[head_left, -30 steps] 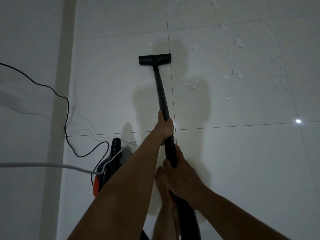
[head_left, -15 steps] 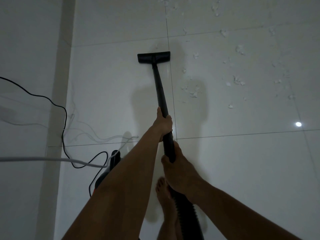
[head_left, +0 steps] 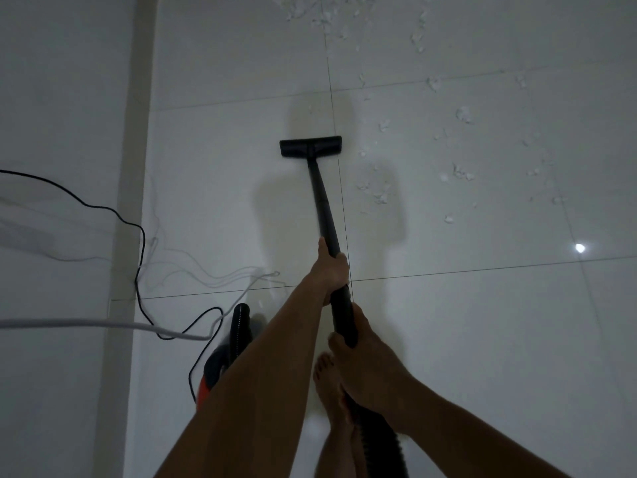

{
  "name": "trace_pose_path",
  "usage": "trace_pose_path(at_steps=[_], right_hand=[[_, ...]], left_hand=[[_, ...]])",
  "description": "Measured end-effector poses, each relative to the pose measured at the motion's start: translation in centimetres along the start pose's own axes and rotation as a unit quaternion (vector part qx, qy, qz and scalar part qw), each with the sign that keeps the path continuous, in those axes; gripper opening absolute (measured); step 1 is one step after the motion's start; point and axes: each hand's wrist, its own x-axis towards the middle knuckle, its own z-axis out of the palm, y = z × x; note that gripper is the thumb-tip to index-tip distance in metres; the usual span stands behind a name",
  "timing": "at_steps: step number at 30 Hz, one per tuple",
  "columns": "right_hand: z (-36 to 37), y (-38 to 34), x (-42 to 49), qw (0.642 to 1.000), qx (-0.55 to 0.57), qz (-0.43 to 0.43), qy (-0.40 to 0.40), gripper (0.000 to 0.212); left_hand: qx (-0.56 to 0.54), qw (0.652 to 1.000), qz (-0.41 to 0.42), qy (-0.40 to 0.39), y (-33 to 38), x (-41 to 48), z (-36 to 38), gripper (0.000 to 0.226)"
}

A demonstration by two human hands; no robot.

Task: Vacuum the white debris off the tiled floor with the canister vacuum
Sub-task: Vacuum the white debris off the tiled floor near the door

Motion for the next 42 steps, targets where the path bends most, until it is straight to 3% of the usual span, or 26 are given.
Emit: trace_pose_path(at_steps=[14,24,34,42], right_hand=[[-1.0,-4.4,1.9,1.000,0.003,0.024,0.003,0.056],[-5.0,-10.0,3.8,0.999,-0.002,0.031,-0.010,0.056],[-7.1,-13.8,-1.9,0.989,0.094,0.102,-0.054,0.056],[-8.5,-14.7,-3.4,0.988,0.093,0.103,-0.061,0.050]], left_hand=[[-0.008,1.000,-0.016,-0.007,3.9,1.5,-1.8,0.072],[-0.011,1.000,-0.029,0.001,10.8,2.3,-2.3,0.073],[0.044,0.997,-0.068,-0.006,13.3,-3.7,-1.9,0.067],[0.038,0.995,-0.087,-0.001,14.0,-4.7,-1.2,0.066]])
